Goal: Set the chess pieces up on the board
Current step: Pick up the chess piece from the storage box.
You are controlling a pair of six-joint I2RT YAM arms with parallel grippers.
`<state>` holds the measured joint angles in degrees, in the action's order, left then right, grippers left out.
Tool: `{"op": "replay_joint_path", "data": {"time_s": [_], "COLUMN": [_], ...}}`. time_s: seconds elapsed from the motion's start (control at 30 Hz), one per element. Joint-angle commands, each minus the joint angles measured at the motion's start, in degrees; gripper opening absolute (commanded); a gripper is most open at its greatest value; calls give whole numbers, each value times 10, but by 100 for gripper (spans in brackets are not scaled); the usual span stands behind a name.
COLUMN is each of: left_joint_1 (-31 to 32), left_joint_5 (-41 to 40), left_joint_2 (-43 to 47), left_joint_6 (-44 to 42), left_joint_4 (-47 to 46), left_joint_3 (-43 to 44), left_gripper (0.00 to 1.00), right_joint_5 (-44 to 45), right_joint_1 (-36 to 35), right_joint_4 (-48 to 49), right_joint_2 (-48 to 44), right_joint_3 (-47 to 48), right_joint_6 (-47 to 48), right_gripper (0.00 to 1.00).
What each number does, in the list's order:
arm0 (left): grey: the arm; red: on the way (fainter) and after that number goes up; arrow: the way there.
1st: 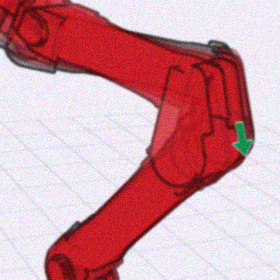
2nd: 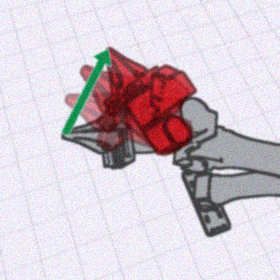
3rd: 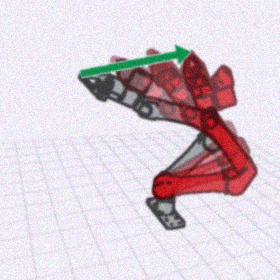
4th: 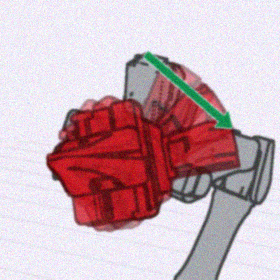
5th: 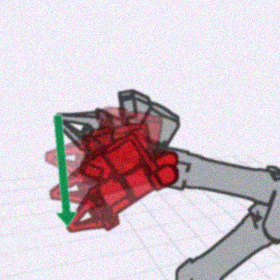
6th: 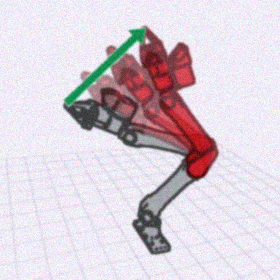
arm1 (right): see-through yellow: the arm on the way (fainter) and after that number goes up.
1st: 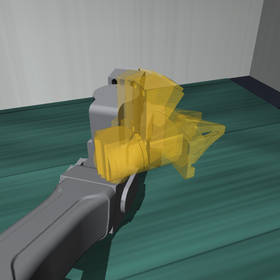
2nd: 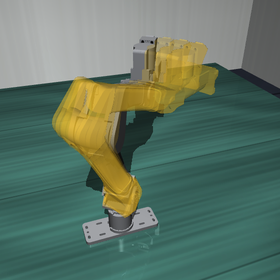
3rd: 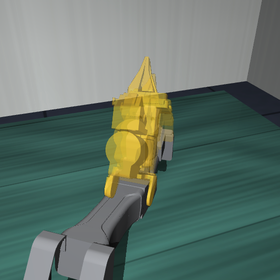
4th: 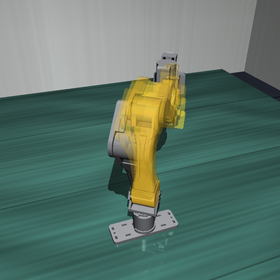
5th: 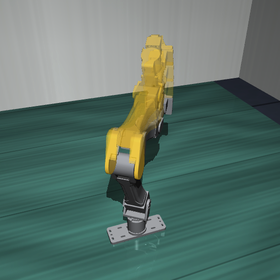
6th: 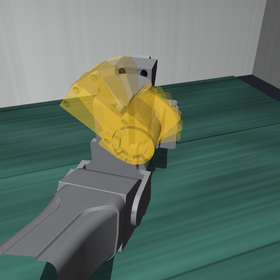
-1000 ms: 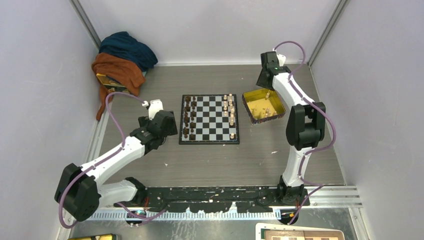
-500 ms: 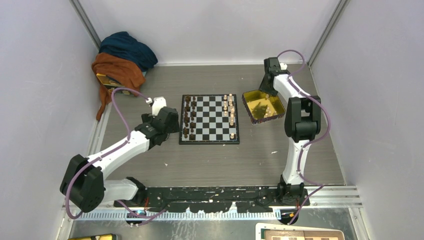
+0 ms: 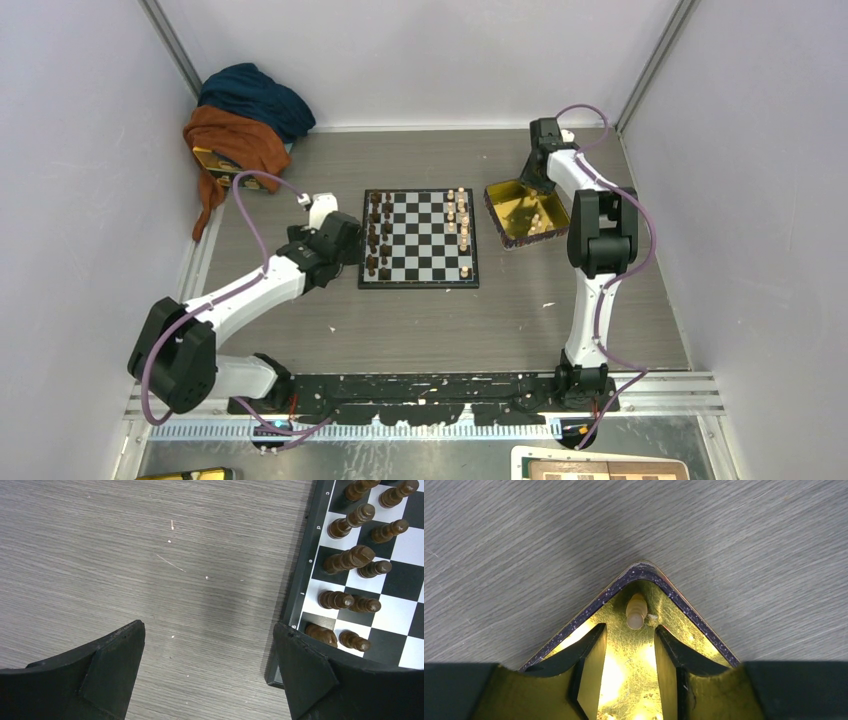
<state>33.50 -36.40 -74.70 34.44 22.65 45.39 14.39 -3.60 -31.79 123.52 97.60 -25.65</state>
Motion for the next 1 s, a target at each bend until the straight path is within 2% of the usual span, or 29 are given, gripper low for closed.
{"op": "replay_joint_path", "data": {"time_s": [0.0, 0.67, 0.83, 0.97], "left_joint_1": [2, 2, 2, 2], "left_joint_5": [-20, -20, -19, -18], "left_joint_2": [-4, -24, -31, -32], "left_joint_6": [-2, -3, -5, -4], "left_joint_4": [-25, -28, -29, -29], "left_joint_3": [26, 34, 38, 37], "left_gripper": [100, 100, 100, 100], "right_joint_5": [-3, -19, -18, -17], "right_joint_1": [6, 14, 15, 15], "right_joint_4": [21, 18, 17, 17], "right_joint_2": [-3, 20, 21, 19], "right_joint_3": [27, 43, 43, 41], "right_joint_6": [-1, -1, 0, 1], "right_gripper": [44, 32, 22, 19]}}
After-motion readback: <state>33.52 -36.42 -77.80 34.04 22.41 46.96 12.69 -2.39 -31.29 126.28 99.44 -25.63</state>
